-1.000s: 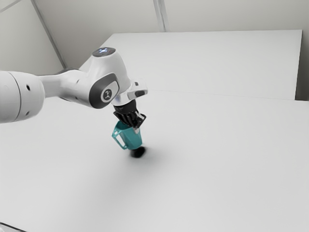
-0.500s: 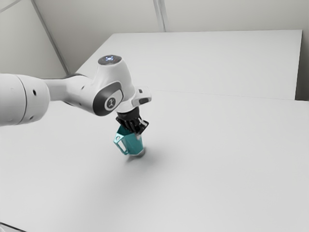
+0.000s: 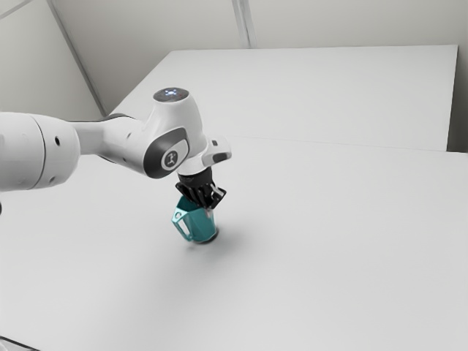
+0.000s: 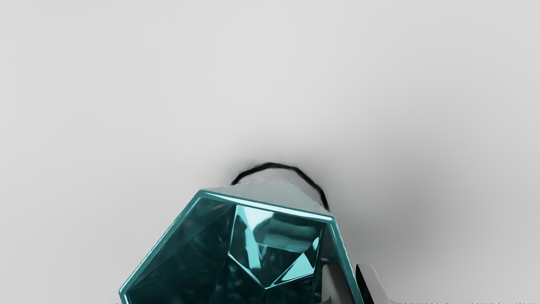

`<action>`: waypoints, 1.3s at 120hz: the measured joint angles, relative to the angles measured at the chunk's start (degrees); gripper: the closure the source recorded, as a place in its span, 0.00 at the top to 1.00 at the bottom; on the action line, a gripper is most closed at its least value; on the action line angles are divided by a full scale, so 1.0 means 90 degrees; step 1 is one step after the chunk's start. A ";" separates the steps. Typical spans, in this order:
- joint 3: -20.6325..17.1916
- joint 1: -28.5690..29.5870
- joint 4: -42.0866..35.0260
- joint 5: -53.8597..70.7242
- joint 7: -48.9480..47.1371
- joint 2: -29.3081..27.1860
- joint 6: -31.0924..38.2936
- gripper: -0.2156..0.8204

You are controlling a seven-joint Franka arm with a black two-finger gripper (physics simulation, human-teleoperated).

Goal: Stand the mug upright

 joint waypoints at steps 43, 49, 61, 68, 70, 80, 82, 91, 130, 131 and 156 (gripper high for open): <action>-0.0022 -0.0006 0.0024 -0.0092 -0.0066 -0.0010 -0.0226 0.23; -0.0024 -0.0007 0.0026 -0.0102 -0.0073 -0.0032 -0.0254 0.31; -0.0050 0.0008 0.0052 -0.0127 -0.0085 -0.0086 -0.0307 0.45; -0.0080 0.0013 0.0068 -0.0137 -0.0094 -0.0117 -0.0329 0.51; -0.0095 0.0017 0.0073 -0.0139 -0.0097 -0.0135 -0.0335 0.53; -0.0146 0.0004 0.0230 -0.0148 -0.0109 -0.0240 -0.0439 0.59; -0.0159 0.0002 0.0267 -0.0150 -0.0112 -0.0278 -0.0473 0.60; -0.0210 -0.0016 0.0361 -0.0155 -0.0121 -0.0455 -0.0614 0.64; -0.0372 -0.0060 0.2780 -0.0101 0.0138 -0.0407 -0.2287 0.76; -0.0374 -0.0063 0.2833 -0.0098 0.0154 -0.0402 -0.2334 0.76; -0.1844 0.1304 0.3824 -0.0063 0.0585 -0.0431 -0.3408 0.78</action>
